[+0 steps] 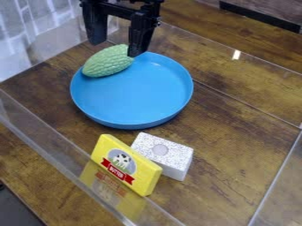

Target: Put the yellow block in the blue tray

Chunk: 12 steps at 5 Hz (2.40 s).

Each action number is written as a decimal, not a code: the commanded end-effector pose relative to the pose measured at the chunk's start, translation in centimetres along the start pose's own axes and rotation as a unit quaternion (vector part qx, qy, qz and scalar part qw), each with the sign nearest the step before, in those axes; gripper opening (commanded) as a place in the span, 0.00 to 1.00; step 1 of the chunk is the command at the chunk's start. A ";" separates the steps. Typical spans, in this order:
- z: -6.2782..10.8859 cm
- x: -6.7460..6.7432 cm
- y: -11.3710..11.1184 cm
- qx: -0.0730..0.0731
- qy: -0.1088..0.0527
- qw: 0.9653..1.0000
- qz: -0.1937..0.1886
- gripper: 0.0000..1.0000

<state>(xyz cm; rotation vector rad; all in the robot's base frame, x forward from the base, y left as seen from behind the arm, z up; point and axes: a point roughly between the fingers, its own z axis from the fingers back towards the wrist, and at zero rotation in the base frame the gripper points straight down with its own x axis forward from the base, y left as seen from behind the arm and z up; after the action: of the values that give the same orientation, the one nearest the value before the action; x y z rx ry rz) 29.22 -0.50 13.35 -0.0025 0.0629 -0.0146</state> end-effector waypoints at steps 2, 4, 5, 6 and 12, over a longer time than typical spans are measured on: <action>-1.4 -0.5 -1.1 0.002 0.020 0.995 -0.097 1.00; -4.3 -2.8 -2.4 0.010 0.028 0.975 -0.219 1.00; -6.5 -3.0 -3.7 0.025 0.029 0.950 -0.310 1.00; -7.9 -3.0 -4.3 0.033 0.029 0.916 -0.399 1.00; -12.8 -1.5 -1.5 0.056 0.000 0.857 -0.512 1.00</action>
<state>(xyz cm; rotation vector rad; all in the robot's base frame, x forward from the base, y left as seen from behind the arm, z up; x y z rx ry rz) 26.91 -3.27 2.54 0.0765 0.0406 -1.0856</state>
